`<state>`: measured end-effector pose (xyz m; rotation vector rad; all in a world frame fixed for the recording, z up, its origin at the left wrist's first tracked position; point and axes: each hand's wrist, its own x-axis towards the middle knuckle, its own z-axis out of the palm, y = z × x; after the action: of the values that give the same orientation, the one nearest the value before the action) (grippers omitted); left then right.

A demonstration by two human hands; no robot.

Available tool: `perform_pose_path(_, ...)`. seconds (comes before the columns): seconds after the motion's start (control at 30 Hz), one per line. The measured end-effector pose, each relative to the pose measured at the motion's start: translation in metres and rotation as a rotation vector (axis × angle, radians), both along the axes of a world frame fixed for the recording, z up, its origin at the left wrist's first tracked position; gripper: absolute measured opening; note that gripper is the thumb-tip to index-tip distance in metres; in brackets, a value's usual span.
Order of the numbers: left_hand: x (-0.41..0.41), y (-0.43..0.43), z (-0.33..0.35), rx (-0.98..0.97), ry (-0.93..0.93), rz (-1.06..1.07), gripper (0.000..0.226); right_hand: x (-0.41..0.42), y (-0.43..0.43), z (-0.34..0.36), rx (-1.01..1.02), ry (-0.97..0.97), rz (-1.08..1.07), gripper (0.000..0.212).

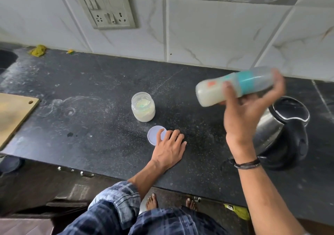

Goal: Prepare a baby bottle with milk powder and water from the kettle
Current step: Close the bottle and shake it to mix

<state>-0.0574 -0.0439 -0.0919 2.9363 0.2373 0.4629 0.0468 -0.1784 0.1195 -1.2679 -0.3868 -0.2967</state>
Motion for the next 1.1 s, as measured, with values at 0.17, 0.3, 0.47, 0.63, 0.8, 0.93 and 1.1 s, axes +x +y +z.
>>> perform_pose_path(0.17,0.0,0.001,0.0,0.002,0.008,-0.012,0.029,0.012,-0.003,-0.002,-0.328,0.11,0.234,0.089)
perform_pose_path(0.3,0.001,0.0,-0.001,0.001,0.01,0.004,0.029,0.008,-0.003,0.0,-0.095,0.091,0.108,0.086)
perform_pose_path(0.47,0.0,0.001,0.001,0.002,0.015,-0.009,0.029,0.01,-0.001,-0.006,-0.325,0.065,0.246,0.083)
perform_pose_path(0.63,0.0,0.0,0.003,0.003,0.022,-0.002,0.029,0.008,0.005,-0.003,-0.011,-0.04,0.037,0.085)
perform_pose_path(0.8,0.0,0.0,0.002,-0.001,0.02,-0.009,0.032,0.007,0.004,-0.012,-0.416,0.039,0.29,0.088)
perform_pose_path(0.93,0.0,0.0,0.001,-0.009,0.018,-0.003,0.03,0.011,0.008,-0.011,-0.17,0.051,0.156,0.089)
perform_pose_path(1.1,0.0,0.0,-0.001,0.005,-0.019,0.001,0.027,0.011,-0.002,-0.015,-0.411,0.036,0.237,0.085)
